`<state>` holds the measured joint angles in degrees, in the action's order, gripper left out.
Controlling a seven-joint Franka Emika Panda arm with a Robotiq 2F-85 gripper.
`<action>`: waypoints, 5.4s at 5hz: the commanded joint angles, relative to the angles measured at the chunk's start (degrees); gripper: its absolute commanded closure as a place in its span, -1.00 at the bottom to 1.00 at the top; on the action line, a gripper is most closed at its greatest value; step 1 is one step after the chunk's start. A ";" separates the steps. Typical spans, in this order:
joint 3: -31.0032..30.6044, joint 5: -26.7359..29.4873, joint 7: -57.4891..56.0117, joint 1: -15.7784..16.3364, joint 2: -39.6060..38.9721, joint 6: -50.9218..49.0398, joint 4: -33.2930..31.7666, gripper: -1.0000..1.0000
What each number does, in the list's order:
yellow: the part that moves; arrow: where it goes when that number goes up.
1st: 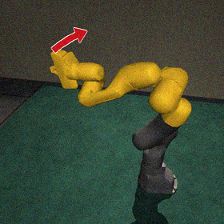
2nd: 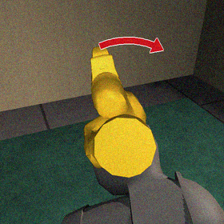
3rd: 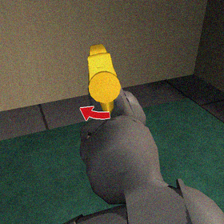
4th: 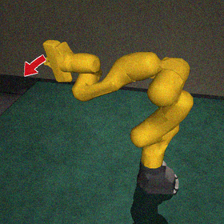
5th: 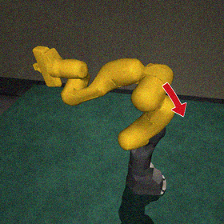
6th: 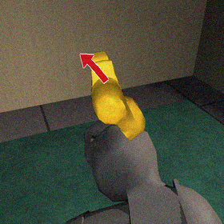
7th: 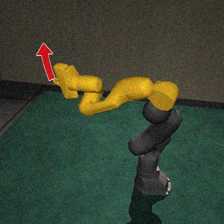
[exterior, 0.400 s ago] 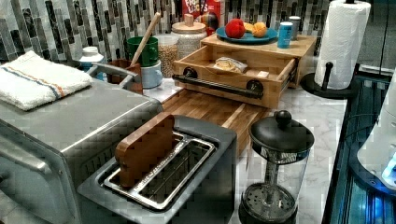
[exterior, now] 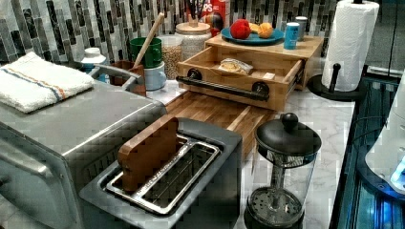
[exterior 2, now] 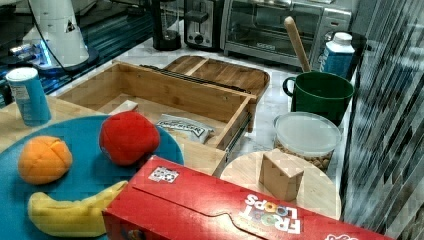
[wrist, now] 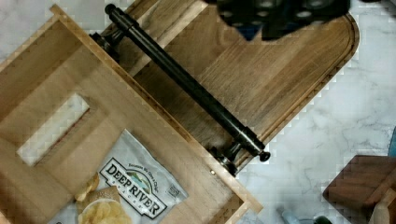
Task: Close the drawer.
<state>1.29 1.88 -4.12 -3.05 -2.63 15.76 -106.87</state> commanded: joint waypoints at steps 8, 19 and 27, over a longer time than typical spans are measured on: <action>-7.00 -8.46 -35.46 5.40 -0.15 14.49 -16.42 1.00; 0.55 -8.51 -55.03 -2.04 -7.97 38.61 -23.19 1.00; 11.18 4.41 -89.58 -21.80 -21.06 31.06 -1.22 1.00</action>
<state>7.57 3.28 -86.28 -17.64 -19.44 44.34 -120.41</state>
